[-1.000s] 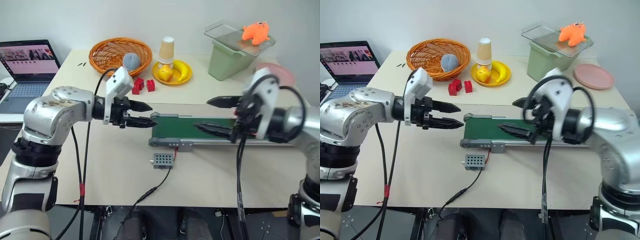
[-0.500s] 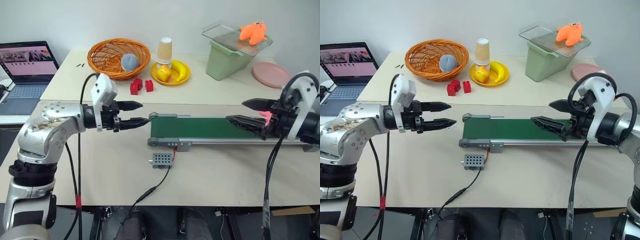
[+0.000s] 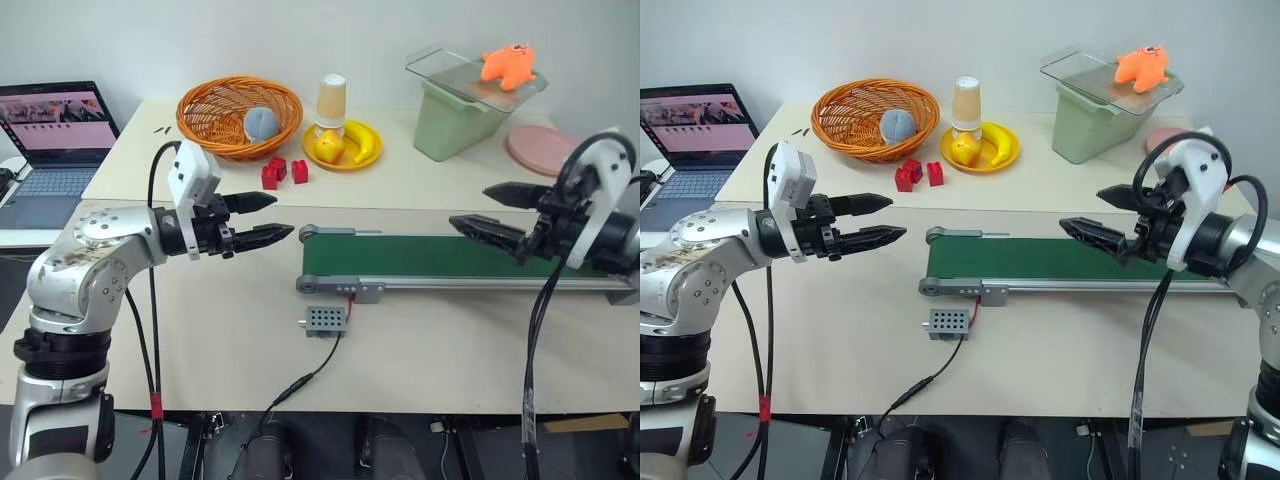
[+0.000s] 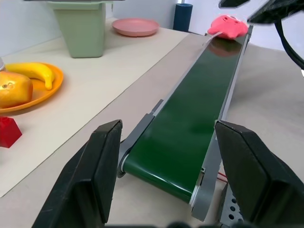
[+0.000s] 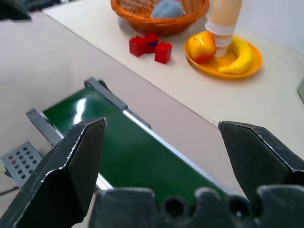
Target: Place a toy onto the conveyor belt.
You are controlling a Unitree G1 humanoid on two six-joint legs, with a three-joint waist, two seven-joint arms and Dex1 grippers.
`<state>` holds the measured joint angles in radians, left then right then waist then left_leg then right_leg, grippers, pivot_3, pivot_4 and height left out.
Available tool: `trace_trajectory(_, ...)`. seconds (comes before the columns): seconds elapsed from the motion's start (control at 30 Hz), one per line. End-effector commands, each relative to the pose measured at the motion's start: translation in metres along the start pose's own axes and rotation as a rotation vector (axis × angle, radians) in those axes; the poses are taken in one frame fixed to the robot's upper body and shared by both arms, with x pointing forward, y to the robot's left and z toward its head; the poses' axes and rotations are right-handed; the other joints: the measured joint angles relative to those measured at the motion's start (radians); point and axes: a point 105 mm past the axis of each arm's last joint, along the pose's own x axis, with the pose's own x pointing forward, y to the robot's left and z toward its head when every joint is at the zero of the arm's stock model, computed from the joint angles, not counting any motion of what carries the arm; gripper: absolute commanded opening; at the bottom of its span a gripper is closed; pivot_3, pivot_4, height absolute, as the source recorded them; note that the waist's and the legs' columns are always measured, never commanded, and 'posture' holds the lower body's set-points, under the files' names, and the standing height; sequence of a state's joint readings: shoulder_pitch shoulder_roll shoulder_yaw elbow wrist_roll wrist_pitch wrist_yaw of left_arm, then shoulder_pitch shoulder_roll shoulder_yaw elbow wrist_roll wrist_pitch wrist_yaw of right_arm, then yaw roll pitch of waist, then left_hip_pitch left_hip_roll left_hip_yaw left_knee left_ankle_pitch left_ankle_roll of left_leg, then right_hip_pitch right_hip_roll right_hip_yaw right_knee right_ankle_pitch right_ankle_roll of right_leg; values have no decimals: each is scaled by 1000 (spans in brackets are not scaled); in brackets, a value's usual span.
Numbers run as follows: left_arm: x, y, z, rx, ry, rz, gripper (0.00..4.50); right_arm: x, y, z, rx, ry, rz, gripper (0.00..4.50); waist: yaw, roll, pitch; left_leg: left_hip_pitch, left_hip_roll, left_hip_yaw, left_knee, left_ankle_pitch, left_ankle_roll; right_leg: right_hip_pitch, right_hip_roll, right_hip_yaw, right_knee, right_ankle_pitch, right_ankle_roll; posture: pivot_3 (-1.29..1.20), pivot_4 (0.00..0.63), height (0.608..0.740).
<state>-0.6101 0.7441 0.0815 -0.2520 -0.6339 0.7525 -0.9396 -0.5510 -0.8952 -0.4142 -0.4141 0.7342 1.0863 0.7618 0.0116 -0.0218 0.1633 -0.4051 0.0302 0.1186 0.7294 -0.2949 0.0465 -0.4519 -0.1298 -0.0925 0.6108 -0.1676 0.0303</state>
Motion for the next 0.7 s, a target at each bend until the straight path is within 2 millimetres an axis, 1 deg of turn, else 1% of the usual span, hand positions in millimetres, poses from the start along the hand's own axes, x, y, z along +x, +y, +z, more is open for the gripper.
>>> trace_trajectory(0.03,3,-4,13,72,-31,-21,3278,-9,1,22,-13,-58,3,4454,0,0,0,0,0,0,0,0,0,0,0,0,0,0,0,0,150,734)
trace_trajectory(0.2,7,-4,14,80,-39,-37,3278,-12,1,29,-11,-68,-5,4454,2,0,0,-1,0,0,0,0,0,0,0,-1,0,0,0,0,150,734)
trace_trajectory(0.47,7,2,16,89,-37,-21,3278,-11,1,26,3,-71,-5,4454,1,0,0,-1,0,0,0,0,0,0,0,0,0,0,0,0,150,734)
trace_trajectory(0.7,6,2,18,95,-42,-9,3278,-9,1,28,3,-78,2,4454,1,0,0,-1,0,0,0,0,0,0,0,0,0,0,0,0,150,734)
